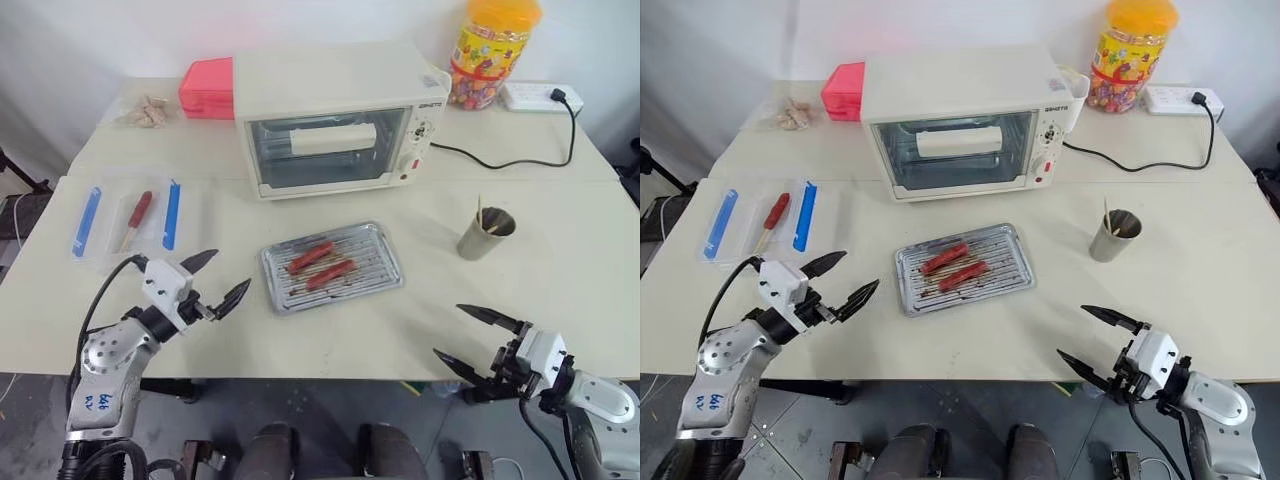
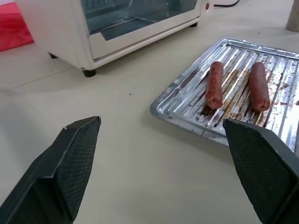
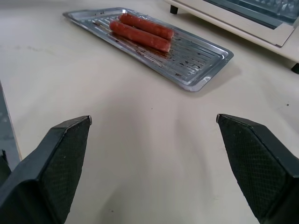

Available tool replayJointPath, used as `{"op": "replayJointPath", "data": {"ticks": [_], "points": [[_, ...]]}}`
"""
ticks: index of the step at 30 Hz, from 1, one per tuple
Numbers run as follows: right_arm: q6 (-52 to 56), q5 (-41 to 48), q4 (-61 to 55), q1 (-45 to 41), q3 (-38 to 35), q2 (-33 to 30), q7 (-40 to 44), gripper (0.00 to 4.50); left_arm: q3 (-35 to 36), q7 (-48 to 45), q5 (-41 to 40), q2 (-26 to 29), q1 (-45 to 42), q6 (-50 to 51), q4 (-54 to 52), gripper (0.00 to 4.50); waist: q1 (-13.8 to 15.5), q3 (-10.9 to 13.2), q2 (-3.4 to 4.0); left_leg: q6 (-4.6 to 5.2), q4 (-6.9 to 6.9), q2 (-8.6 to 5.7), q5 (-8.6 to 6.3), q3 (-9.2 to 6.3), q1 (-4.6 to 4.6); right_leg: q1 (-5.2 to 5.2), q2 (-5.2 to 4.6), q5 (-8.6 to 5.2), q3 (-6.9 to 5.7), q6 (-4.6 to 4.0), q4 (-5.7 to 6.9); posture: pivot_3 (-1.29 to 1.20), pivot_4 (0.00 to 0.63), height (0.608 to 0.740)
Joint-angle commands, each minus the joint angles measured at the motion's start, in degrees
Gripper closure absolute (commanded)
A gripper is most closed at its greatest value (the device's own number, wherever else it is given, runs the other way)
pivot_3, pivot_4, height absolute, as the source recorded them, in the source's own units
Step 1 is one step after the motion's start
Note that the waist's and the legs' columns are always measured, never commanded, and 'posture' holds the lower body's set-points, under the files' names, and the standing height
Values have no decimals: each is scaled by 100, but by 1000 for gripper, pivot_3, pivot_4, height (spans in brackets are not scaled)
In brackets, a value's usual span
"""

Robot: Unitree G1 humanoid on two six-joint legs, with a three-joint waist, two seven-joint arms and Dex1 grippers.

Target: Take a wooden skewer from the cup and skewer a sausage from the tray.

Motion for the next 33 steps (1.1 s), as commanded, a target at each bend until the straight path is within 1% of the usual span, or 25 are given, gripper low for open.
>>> {"op": "replayJointPath", "data": {"ticks": [1, 4, 6, 7, 9, 14, 18, 19, 21, 23, 24, 26, 28, 29, 31, 32, 33], "points": [[-31, 147, -124, -19, -147, -66, 16, 0, 58, -103, -73, 96, -8, -79, -132, 59, 0, 0, 0, 0, 1, 0, 0, 0, 0, 1, 0, 0, 0, 0, 0, 0, 150, 740], [42, 247, -245, 42, -381, -155, -97, 0, 54, -417, -370, 132, -115, -48, -246, 59, 1, 0, 0, 0, 1, 0, 0, -1, 0, 1, 0, 0, 0, 0, 1, 0, 150, 740], [225, 431, -334, 217, -756, -369, -121, 0, 30, -1170, -1009, 394, -139, 280, -540, 59, 3, 0, 1, 0, 2, 0, 0, -1, -1, 0, -1, 0, 0, 0, 2, 0, 150, 740], [324, 507, -353, 302, -954, -477, -138, 0, -31, -1620, -1154, 574, -139, 189, -686, 59, 4, 1, 1, 0, 2, -1, 0, -2, -3, -1, -2, 0, 0, 0, 2, 0, 150, 740], [439, 594, -305, 439, -1334, -671, -171, 0, -161, -2094, -1293, 931, -178, 296, -959, 59, -2, 0, 1, 0, 0, -3, 0, -4, -2, 3, -7, 0, 1, 0, -4, 0, 150, 740], [645, 663, 150, 587, -2162, -1078, -181, 0, -215, -2196, -1939, 1231, -557, 1125, -1333, 59, -7, -1, 4, 1, 0, -1, 0, -4, 2, 10, -6, 0, 12, -1, -5, 0, 150, 740], [956, 597, 282, 384, -2241, -1466, -62, 0, -335, -2163, -1924, 1104, -623, 1260, -1270, 59, -37, -1, 5, 2, -3, -1, 0, -1, 2, 9, -2, 0, 12, -1, -6, 0, 150, 740], [1183, 667, 199, 297, -2219, -1569, -78, 0, -336, -2115, -1889, 1051, -618, 1256, -1230, 59, -59, -1, 5, 2, -4, 0, 0, 2, 4, 9, 1, 0, 11, -1, -6, 0, 150, 740], [1405, 583, 28, 6, -2088, -1794, -130, 0, -269, -1939, -1866, 884, -593, 1221, -1126, 59, -86, 0, 8, 2, -4, 4, 0, 3, 4, 8, 4, 0, 9, -1, -5, 0, 150, 740], [1921, 671, -280, -268, -1955, -2083, -127, 0, -251, -1853, -1814, 782, -550, 1186, -1039, 59, -107, 1, 11, 2, -3, 3, 1, 4, 4, 7, 3, 0, 8, -1, -2, 0, 150, 740], [2363, 751, -516, -385, -1898, -2335, -130, 0, -267, -1859, -1747, 754, -503, 1127, -1002, 59, -110, 1, 11, 2, -3, 4, 1, 1, 3, 6, 4, 0, 8, -1, -3, 0, 150, 740], [3252, 637, -923, -718, -1716, -2975, -277, 0, -297, -1870, -1679, 734, -420, 1075, -979, 59, -132, 9, 39, 2, -3, 2, 1, 3, -1, 3, 3, 0, 8, -1, -3, 0, 150, 740], [4125, 742, -1216, -1105, -1460, -3637, -168, 0, -321, -1866, -1660, 720, -402, 1072, -974, 59, -127, 12, 44, 5, -1, 0, 1, 6, -3, -1, 0, 0, 8, -1, -2, 0, 150, 740], [4681, 810, -1351, -1669, -1060, -4032, -201, 0, -337, -1891, -1630, 710, -393, 1048, -933, 59, -124, 12, 44, 5, 1, 2, 1, 2, -6, -2, 1, 0, 7, -1, -2, 0, 150, 740], [5284, 765, -1489, -2514, -408, -4456, -181, 0, -365, -1921, -1580, 689, -395, 1017, -872, 59, -128, 14, 46, 4, 4, 6, 1, -4, -8, -2, 1, 0, 9, -1, -4, 0, 150, 740], [5472, 548, -1552, -3010, 65, -4553, -125, 0, -395, -1953, -1541, 699, -396, 991, -840, 59, -125, 14, 43, 4, 3, 7, 1, -8, -13, -5, 1, 0, 15, -1, -7, 0, 150, 740], [5643, 177, -1583, -3582, 610, -4507, -91, 0, -433, -1974, -1495, 705, -408, 961, -814, 59, -128, 15, 38, 3, 5, 7, 1, -22, -15, -2, -1, -2, 21, -4, -9, 0, 150, 740]]}}
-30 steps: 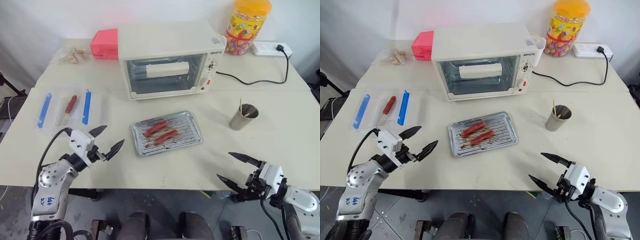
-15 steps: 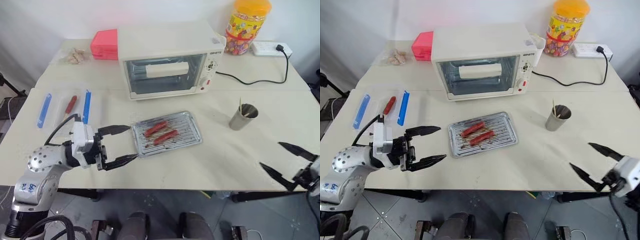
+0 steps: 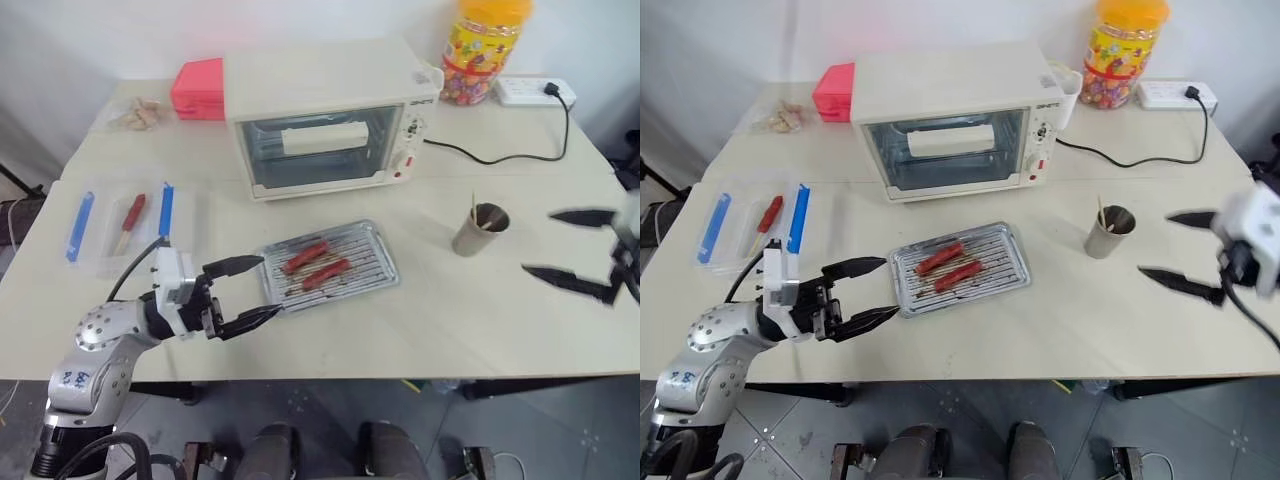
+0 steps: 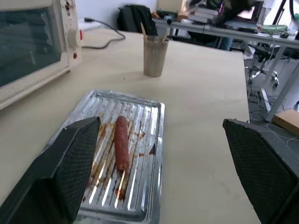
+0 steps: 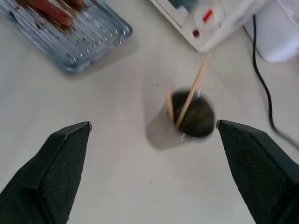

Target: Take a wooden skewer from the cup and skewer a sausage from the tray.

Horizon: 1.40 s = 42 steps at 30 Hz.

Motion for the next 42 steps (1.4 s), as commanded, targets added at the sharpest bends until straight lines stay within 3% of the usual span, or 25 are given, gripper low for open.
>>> {"op": "replayJointPath", "data": {"ticks": [1, 4, 8, 13, 19, 26, 37, 40, 42], "points": [[687, -847, -218, -1420, 1518, -3, 143, 0, -54, -79, 148, 13, -28, -157, 58, 59, 5, 1, -9, -3, 1, 0, -1, -2, -3, -3, -5, -1, 9, -1, -14, 0, 150, 740], [784, -1708, 28, -2472, 2504, 326, 303, 0, -89, -41, 184, -23, -49, -180, 57, 59, -14, 3, -11, -3, -2, -13, -1, -5, -16, -10, -48, -1, 6, -1, -37, 0, 150, 740], [691, -2598, 518, -3225, 3300, 694, 605, 0, -72, 61, 209, -67, 60, -176, -63, 59, -14, 4, -11, 1, -9, -28, -2, 3, -38, -32, -59, 1, -6, 3, -11, 0, 150, 740], [550, -3091, 905, -3454, 3601, 869, 1042, 0, -52, 187, 205, -70, 234, -145, -236, 59, -18, 4, -11, 6, 5, -31, -1, 16, -95, -103, -38, 1, -51, 3, 20, 0, 150, 740], [285, -3493, 1408, -3664, 3626, 1067, 1341, 0, -20, 219, 204, -51, 330, -168, -270, 59, -21, 4, -10, 10, 64, -27, 1, 18, -100, -97, -39, 2, -61, 5, 48, 0, 150, 740], [237, -3678, 1564, -3760, 3533, 1236, 1466, 2201, 4, 220, 199, -49, 420, -209, -278, 0, -18, 4, -10, 11, 64, -26, 1, 17, -98, -97, -39, 2, -60, 5, 53, 0, 150, 740], [226, -3764, 1674, -3782, 3421, 1277, 1483, 2201, -4, 190, 212, -37, 444, -240, -231, 0, -17, 4, -10, 11, 63, -27, 1, 17, -99, -97, -39, 3, -62, 5, 52, 0, 150, 740], [215, -3772, 1728, -3823, 3376, 1301, 1455, 2774, -4, 193, 215, -36, 435, -240, -218, 0, -17, 4, -10, 11, 64, -27, 1, 17, -99, -97, -39, 3, -63, 5, 52, 0, 150, 740], [214, -3787, 1735, -3834, 3357, 1314, 1471, 3412, -11, 205, 215, -43, 430, -234, -217, 0, -22, 4, -10, 11, 63, -27, 1, 17, -99, -97, -39, 3, -63, 5, 52, 0, 150, 740]]}}
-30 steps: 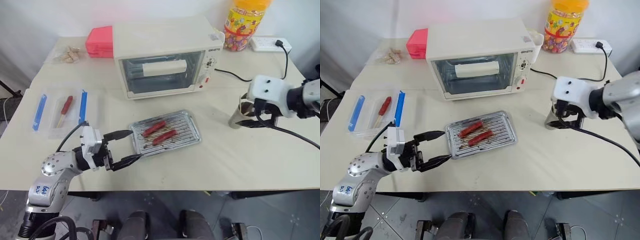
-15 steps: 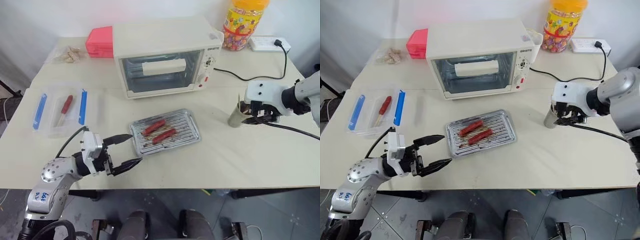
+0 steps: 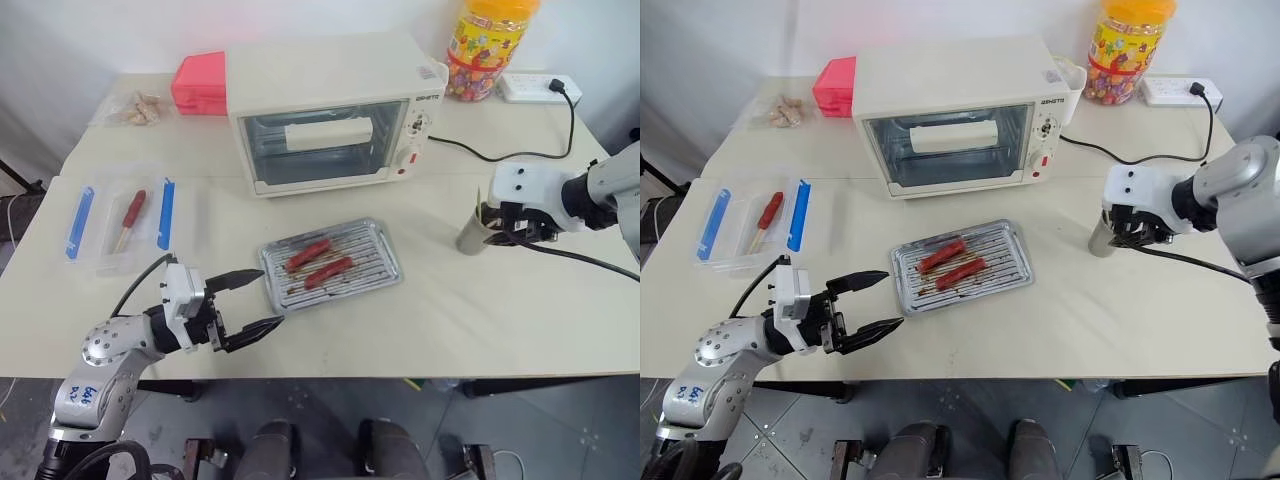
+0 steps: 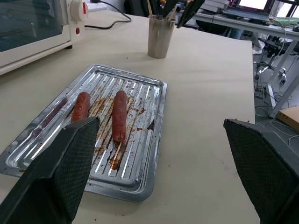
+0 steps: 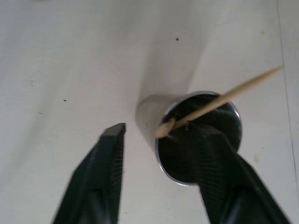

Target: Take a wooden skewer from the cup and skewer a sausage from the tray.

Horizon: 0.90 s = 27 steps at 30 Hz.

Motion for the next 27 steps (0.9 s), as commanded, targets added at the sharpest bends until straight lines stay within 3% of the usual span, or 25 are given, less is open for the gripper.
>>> {"op": "replayJointPath", "data": {"ticks": [1, 3, 17, 20, 25, 27], "points": [[-67, -87, -48, -182, -254, -12, 27, 3815, 80, -14, 15, 18, 28, -100, -129, 0, -2, 0, 0, 0, 0, 0, 0, 0, 0, 0, 0, 0, 0, 0, 0, 0, 150, 740], [-74, -106, -50, -189, -265, -6, 41, 4450, 75, -8, 13, 14, 27, -98, -130, 0, -2, 0, 0, 0, 0, 1, 0, 0, 0, 0, 0, 0, 0, 0, 0, 0, 150, 740], [4, -168, -116, -148, -356, -169, 112, 4450, 41, 93, -10, 11, -36, -14, -188, 0, 3, 0, 0, 0, 0, 0, 0, 0, 0, 0, 0, 0, 0, 0, 1, 0, 150, 740], [-65, -208, -90, -194, -380, -144, 49, 3876, 36, 99, -1, 9, -54, -11, -184, 0, 0, 0, 0, 0, 0, 0, 0, 0, 0, 0, 0, 0, 0, 0, 2, 0, 150, 740], [151, -106, -387, -196, -364, -79, 366, 2272, 17, 104, 8, -10, -81, -23, -160, 0, -1, 0, 0, 0, 0, 0, 0, 0, 0, 0, 1, 0, 0, 0, 2, 0, 150, 740], [181, -113, -430, -226, -369, 9, 367, 2272, 14, 106, 10, -18, -82, -30, -152, 0, 2, 0, 0, 0, 0, 0, 0, 0, 0, 0, 1, 0, 0, 0, 2, 0, 150, 740]]}}
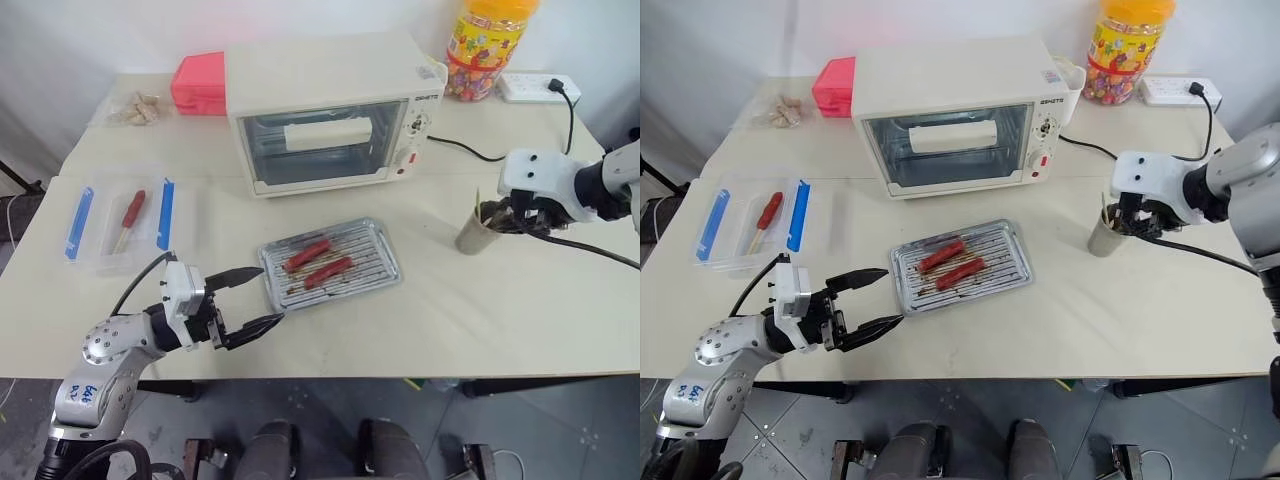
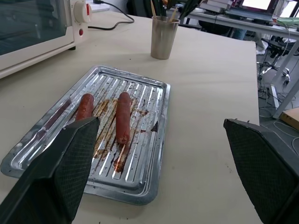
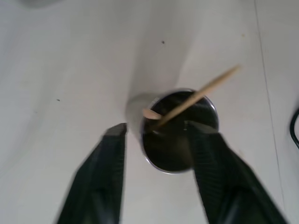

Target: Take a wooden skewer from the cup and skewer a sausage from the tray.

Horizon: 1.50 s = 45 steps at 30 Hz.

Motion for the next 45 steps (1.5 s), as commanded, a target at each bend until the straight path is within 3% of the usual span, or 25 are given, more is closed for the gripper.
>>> {"op": "replayJointPath", "data": {"ticks": [1, 11, 14, 19, 35, 45], "points": [[79, 14, -210, -170, -182, 38, 54, 2272, 19, 12, 12, -21, -24, -63, -147, 0, 2, 0, 0, 0, 0, 0, 0, 0, 0, 0, 0, 0, 0, 0, 0, 0, 150, 740], [-133, -240, 30, -236, -63, 274, -2, 2272, 66, -6, 45, -36, 133, -172, -137, 0, 1, 0, 0, 0, 1, -2, 0, -1, 0, 0, -1, 0, 0, 0, 1, 0, 150, 740], [-215, -312, 101, -240, -61, 276, 7, 2852, 81, -6, 46, -31, 171, -198, -137, 0, -5, 0, 0, 0, 1, 0, 0, 0, 0, 0, 1, 0, 0, 0, 2, 0, 150, 740], [-166, -314, 87, -244, -125, 319, 36, 4488, 78, -7, 49, -32, 186, -221, -122, 0, -2, 0, 0, 0, 1, -1, 0, 0, 0, 0, 0, 0, 0, 0, 2, 0, 150, 740], [33, -95, 314, -670, -501, 86, 222, 4488, 53, -58, 80, -48, 161, -311, -4, 0, 2, 0, 0, 0, 1, -1, 0, 0, 0, 0, 0, 0, 0, 0, 2, 0, 150, 740], [-358, -38, 1477, -2088, -552, -398, 999, 4488, 80, -187, 75, -21, 138, -344, 160, 0, -10, 2, 4, 0, -3, 0, 0, 6, 1, -3, 2, 0, 5, 0, 0, 0, 150, 740]]}}
